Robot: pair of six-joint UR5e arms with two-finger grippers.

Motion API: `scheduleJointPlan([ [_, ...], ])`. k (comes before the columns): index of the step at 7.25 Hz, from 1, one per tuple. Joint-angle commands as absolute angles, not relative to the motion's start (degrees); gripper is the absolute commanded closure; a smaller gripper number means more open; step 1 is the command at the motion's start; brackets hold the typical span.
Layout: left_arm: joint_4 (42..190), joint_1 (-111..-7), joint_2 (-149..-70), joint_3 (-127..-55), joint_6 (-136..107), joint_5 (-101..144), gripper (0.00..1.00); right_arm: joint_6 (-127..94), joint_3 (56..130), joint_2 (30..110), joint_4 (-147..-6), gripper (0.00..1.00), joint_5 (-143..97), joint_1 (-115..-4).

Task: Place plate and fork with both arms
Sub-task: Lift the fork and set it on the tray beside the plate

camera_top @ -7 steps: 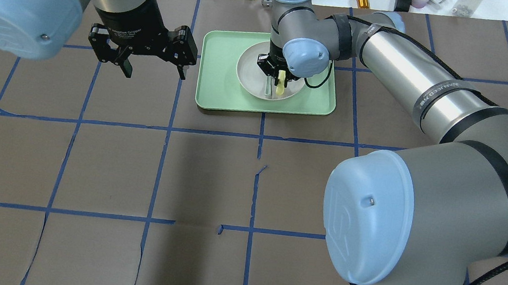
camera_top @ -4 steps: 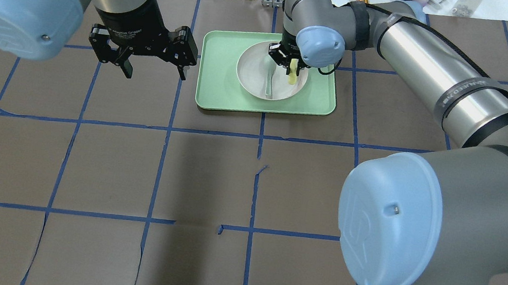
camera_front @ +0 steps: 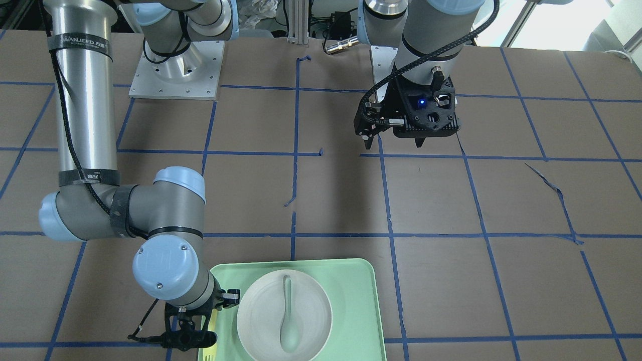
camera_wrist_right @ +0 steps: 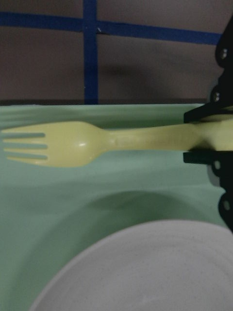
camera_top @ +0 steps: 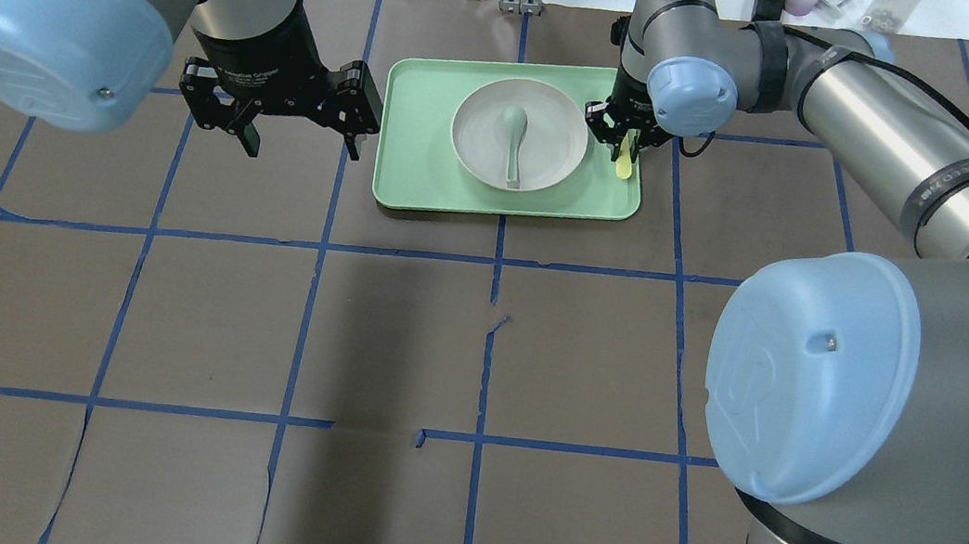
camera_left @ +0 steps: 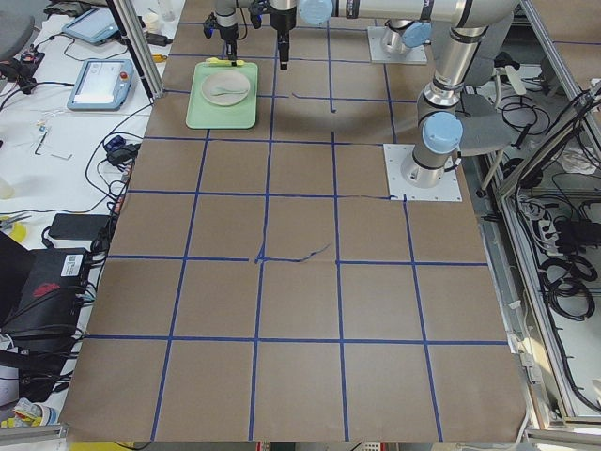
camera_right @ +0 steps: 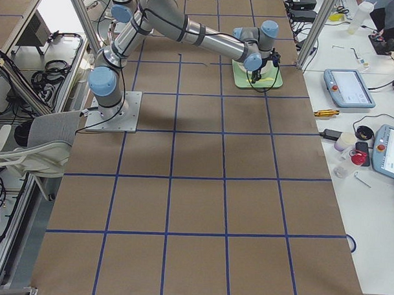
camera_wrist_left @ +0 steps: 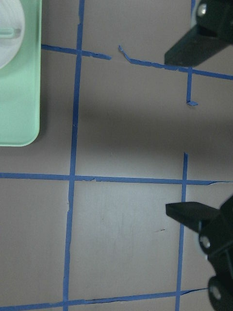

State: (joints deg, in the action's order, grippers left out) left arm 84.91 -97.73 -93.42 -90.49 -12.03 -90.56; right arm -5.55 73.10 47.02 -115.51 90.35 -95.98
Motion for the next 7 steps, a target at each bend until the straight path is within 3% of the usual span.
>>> scheduleJointPlan([
  [1,84.73,-97.82,-93.43,-90.62,-12.13,-90.44,0.00,-4.66,73.83,46.67,-115.66,0.79,89.30,-96.06],
  [2,84.73,-97.82,-93.43,-90.62,-12.13,-90.44,0.00,-4.75,73.92,46.76,-115.58,0.75,89.21,-96.24],
  [3,84.73,-97.82,-93.51,-90.62,-12.13,-90.44,0.00,-4.92,74.79,46.93,-115.49,0.54,89.12,-96.33],
  [4,84.73,-97.82,-93.43,-90.62,-12.13,-90.44,0.00,-4.83,76.80,48.50,-116.71,0.08,89.21,-96.33],
  [5,84.73,-97.82,-93.43,-90.62,-12.13,-90.53,0.00,-4.75,80.30,51.73,-117.85,0.00,89.30,-96.24],
  [7,84.73,-97.82,-93.43,-90.62,-12.13,-90.53,0.00,-4.75,88.56,62.52,-120.76,0.00,90.08,-95.98],
])
